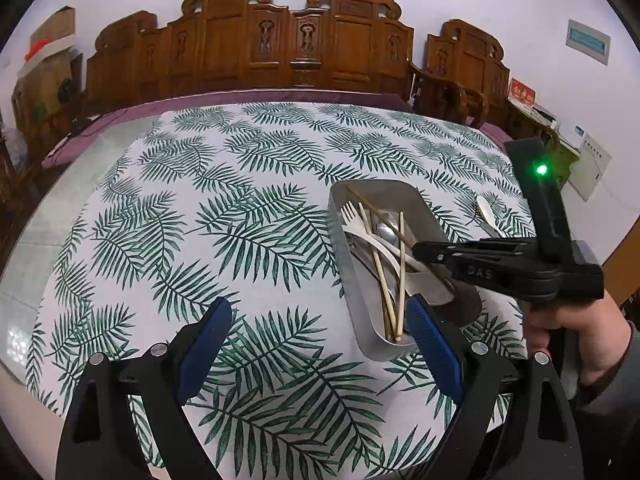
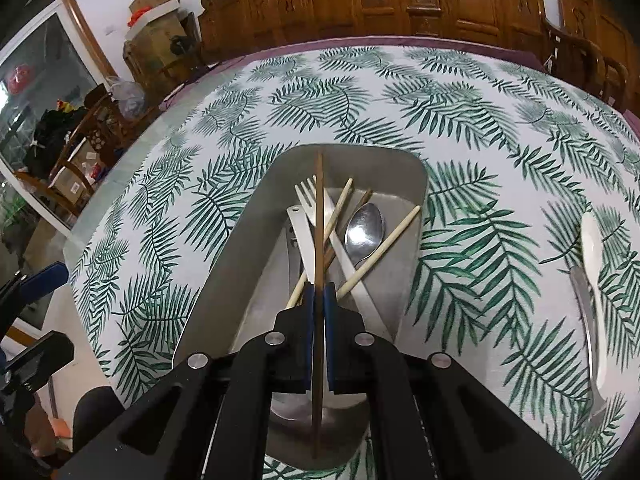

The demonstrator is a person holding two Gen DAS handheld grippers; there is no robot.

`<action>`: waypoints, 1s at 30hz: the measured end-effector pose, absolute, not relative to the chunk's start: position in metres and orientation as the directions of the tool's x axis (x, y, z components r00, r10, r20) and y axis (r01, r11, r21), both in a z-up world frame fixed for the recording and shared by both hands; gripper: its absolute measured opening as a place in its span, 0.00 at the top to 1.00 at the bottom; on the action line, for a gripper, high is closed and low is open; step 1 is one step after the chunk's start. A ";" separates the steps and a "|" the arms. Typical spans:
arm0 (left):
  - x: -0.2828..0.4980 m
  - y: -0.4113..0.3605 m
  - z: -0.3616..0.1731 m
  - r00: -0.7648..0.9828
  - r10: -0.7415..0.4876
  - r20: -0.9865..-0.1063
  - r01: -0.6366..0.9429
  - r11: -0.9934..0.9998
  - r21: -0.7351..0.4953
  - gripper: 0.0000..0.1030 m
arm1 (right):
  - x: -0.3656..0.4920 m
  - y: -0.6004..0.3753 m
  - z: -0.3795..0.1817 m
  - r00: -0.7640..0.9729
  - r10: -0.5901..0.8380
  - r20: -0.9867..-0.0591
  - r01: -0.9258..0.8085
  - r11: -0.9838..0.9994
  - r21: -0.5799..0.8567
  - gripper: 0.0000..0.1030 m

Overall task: Organize utensils
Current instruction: 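Lower the chopstick into the grey tray and open the right gripper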

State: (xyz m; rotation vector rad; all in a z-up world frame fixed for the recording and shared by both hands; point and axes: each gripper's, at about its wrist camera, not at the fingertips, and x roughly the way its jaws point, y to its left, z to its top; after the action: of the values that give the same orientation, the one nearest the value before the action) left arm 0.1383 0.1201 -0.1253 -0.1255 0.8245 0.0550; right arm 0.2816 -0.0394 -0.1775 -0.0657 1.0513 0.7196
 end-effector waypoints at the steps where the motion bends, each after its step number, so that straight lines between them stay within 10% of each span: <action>1: 0.138 0.120 -0.125 0.678 0.001 -0.735 -0.097 0.991 -0.088 0.17 | 0.281 -0.038 -0.178 0.289 0.514 -0.808 -0.572 0.769 0.285 0.94; 30: 0.136 0.074 -0.110 0.704 -0.026 -0.710 -0.037 0.997 -0.073 0.17 | 0.251 -0.132 -0.125 0.453 0.516 -0.727 -0.656 0.745 0.120 0.89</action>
State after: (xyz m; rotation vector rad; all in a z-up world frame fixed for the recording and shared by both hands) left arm 0.1357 0.0736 -0.1101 -0.0843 0.7901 0.0062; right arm 0.2514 -0.1317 -0.1252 -0.1877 0.8274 0.7288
